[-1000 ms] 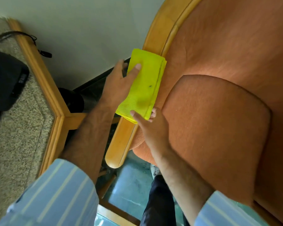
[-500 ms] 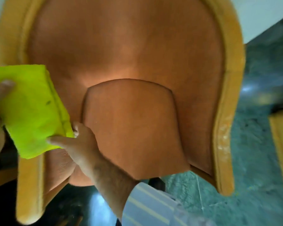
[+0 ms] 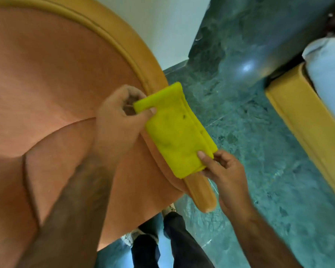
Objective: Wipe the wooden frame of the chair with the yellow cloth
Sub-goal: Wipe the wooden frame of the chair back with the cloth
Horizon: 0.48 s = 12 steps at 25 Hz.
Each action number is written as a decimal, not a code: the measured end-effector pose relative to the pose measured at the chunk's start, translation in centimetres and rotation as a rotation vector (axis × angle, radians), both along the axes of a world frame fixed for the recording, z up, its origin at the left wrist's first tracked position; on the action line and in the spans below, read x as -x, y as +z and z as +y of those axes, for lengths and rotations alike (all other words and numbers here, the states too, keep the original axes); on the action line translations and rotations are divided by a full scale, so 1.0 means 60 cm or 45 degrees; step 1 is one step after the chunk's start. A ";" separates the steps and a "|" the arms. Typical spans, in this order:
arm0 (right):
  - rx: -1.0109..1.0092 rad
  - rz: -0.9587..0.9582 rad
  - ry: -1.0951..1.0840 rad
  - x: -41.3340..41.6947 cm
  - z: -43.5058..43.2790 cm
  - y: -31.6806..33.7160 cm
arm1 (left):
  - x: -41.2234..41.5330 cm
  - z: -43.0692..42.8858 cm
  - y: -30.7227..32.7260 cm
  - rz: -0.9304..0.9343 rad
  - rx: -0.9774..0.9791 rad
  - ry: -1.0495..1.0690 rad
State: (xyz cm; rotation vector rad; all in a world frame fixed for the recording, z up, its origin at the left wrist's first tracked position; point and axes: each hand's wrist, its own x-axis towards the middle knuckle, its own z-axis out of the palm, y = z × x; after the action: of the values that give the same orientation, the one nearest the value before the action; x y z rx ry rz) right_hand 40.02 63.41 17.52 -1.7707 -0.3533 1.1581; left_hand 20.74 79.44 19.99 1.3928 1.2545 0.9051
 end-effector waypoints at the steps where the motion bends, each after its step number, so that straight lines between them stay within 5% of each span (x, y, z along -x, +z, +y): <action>1: 0.046 -0.069 -0.012 -0.028 -0.014 -0.017 | -0.040 -0.011 -0.010 0.122 -0.011 -0.071; 8: 0.333 -0.538 0.150 -0.047 -0.025 -0.117 | -0.088 -0.025 -0.109 0.815 -0.265 -0.217; 12: 0.071 -1.168 0.470 -0.018 -0.004 -0.134 | -0.082 0.064 -0.115 1.110 -0.955 -0.348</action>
State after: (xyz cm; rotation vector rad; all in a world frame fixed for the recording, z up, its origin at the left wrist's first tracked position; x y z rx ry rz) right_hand 41.07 63.16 9.46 -2.2663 -1.2326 0.5077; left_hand 25.67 83.28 13.10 2.6774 1.3168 0.5875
